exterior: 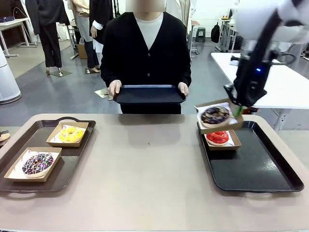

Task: Individually package the donuts and arrange them on the tray.
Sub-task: Place the picked Paper togo box on the Handle tray.

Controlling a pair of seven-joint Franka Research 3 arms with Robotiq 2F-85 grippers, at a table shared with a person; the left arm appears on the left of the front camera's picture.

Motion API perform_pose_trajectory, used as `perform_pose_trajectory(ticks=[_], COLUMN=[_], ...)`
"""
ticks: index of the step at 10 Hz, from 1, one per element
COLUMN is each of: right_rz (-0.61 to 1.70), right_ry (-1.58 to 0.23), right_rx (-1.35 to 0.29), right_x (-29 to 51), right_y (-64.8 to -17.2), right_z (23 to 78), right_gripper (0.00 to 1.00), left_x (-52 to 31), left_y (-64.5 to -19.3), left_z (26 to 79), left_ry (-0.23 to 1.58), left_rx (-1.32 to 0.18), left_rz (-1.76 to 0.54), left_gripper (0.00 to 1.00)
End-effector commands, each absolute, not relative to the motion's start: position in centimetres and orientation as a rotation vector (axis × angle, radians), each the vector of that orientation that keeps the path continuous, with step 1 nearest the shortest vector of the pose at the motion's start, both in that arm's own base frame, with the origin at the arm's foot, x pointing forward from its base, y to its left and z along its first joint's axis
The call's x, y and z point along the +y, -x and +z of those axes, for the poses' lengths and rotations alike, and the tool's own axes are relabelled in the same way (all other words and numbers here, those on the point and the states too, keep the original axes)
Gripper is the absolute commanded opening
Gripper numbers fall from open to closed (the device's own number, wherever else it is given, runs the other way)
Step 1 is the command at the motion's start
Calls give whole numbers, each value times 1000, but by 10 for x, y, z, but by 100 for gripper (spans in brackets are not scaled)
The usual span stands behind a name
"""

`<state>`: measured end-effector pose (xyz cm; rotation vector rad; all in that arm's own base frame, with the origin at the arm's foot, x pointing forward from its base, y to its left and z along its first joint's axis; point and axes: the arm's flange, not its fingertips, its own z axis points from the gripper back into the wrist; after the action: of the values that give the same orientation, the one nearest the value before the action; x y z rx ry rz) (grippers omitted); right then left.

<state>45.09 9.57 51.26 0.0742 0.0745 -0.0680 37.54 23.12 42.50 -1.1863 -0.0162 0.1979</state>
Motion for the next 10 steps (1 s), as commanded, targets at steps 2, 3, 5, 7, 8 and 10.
perform_pose_trajectory(ticks=[2,3,5,7,8,10], right_rz=[-96,-73,-65,-36,-24,-11], right_ry=[-86,-53,-62,-36,-33,-13], right_rx=[33,24,71,105,118,156], right_x=[41,25,1,1,2,10], right_y=[-424,-423,-434,-444,-450,-452], right_z=[478,464,435,411,402,399], right_gripper=[1,1,1,1,1,1], left_x=[232,232,232,232,232,232], left_y=[-374,-374,-374,-374,-374,-374], left_z=[427,427,427,427,427,427], left_ry=[1177,1177,1177,1177,1177,1177], left_rx=[-17,-17,-17,-17,-17,-17], left_rz=[208,208,208,208,208,208], left_gripper=[100,100,100,100,100,100])
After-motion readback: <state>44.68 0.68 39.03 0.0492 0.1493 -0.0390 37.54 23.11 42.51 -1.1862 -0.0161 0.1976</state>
